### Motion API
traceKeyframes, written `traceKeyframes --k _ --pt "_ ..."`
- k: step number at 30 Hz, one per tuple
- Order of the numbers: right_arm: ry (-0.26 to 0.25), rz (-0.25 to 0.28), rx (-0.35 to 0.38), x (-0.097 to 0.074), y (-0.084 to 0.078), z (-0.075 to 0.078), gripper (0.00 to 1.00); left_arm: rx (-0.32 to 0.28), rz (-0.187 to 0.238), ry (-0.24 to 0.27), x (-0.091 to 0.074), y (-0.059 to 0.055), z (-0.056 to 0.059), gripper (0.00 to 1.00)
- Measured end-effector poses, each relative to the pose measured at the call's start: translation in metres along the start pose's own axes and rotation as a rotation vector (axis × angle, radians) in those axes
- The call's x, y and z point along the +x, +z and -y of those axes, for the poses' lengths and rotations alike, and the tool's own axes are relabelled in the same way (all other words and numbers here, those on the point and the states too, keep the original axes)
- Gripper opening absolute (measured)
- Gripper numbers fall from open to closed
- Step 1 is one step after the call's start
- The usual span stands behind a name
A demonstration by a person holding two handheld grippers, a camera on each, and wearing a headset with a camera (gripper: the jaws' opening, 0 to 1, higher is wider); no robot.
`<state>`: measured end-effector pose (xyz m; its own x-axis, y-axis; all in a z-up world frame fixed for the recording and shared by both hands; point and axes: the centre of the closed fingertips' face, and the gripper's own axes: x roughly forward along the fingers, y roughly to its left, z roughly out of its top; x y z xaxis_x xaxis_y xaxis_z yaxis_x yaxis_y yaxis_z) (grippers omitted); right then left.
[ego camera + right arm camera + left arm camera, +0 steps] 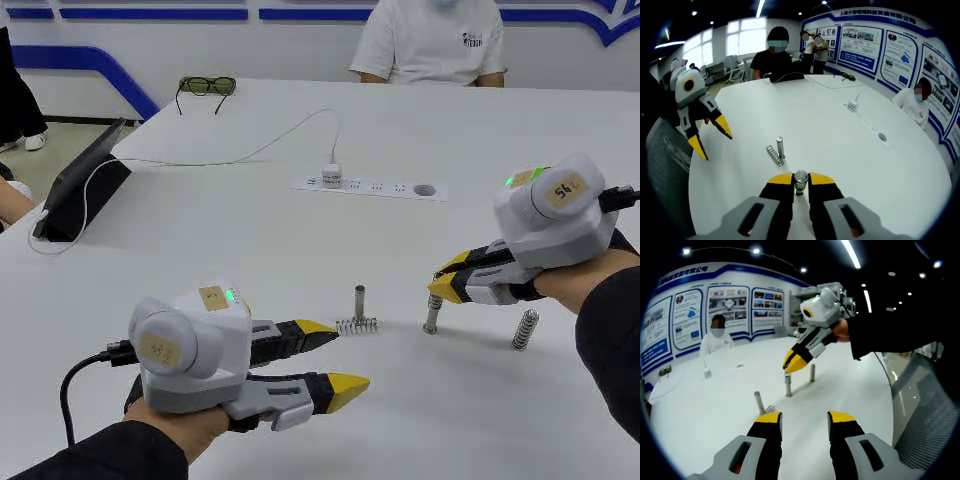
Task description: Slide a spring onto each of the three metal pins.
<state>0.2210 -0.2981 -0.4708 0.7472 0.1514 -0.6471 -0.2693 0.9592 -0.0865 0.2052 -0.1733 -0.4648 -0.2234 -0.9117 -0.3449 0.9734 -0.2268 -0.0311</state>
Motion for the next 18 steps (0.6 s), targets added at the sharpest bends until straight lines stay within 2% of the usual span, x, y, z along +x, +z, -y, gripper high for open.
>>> traceKeyframes --k 18 --pt "-0.020 -0.059 0.017 0.019 -0.023 0.003 0.12 0.001 -0.015 0.008 0.001 -0.003 -0.006 0.36"
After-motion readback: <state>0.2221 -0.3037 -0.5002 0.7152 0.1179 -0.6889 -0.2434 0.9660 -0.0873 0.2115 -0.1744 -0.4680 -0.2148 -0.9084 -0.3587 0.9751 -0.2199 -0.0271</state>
